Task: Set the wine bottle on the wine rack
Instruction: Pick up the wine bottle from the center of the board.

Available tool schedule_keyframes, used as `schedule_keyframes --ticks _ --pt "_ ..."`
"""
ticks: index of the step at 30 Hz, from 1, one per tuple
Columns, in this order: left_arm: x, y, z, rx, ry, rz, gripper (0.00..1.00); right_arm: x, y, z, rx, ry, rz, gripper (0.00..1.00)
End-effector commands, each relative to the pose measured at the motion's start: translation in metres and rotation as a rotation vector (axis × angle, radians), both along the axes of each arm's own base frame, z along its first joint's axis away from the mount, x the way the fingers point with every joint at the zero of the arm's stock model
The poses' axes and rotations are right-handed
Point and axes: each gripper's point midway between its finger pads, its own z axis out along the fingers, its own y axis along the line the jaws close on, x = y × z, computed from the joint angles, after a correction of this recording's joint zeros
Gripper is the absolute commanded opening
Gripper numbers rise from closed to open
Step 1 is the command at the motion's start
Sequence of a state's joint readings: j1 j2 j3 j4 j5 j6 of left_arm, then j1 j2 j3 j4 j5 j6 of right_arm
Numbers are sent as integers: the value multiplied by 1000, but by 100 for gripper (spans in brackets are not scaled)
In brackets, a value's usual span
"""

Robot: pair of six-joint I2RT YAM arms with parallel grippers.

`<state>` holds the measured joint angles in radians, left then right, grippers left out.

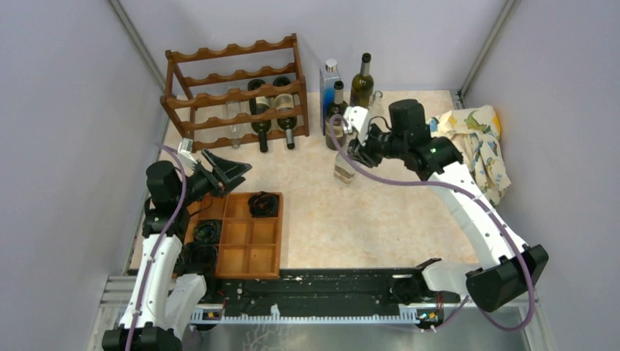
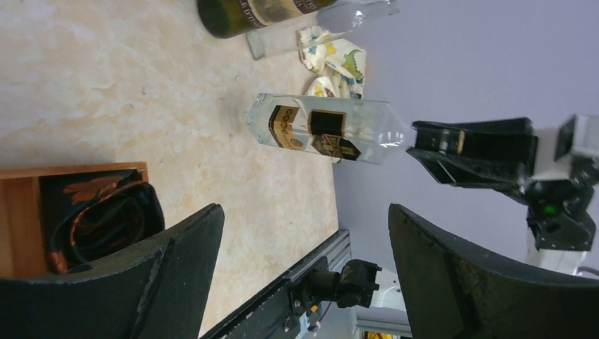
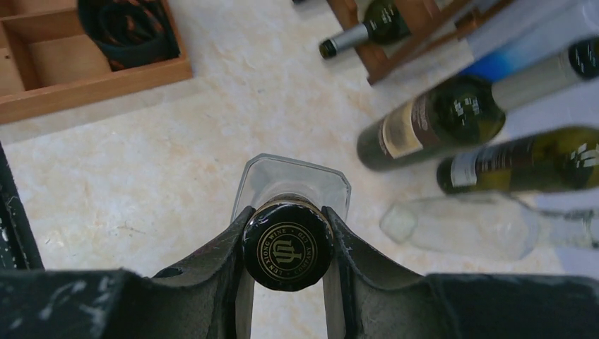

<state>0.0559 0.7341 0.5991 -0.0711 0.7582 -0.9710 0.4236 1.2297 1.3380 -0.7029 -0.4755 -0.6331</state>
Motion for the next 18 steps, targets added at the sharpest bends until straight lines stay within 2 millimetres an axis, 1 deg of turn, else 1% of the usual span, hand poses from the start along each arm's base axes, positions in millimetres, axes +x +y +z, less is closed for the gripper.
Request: schedule_keyframes --ticks 1,5,7,10,11,14,18 --pt "2 7 3 95 -5 28 92 -7 41 78 87 -378 199 0" --pt "8 21 7 125 4 135 93 -16 74 92 83 -510 286 0" --pt "11 32 10 148 -2 216 93 -19 91 100 90 -561 323 0" --pt "10 49 23 202 -30 323 94 -20 115 111 106 -617 359 0" --pt "9 56 29 228 -47 360 94 -22 124 115 114 -638 377 0" --pt "3 75 59 296 -111 461 94 -27 150 122 132 -694 420 0" --pt "-7 91 101 361 -217 549 95 -36 187 129 161 -765 476 0"
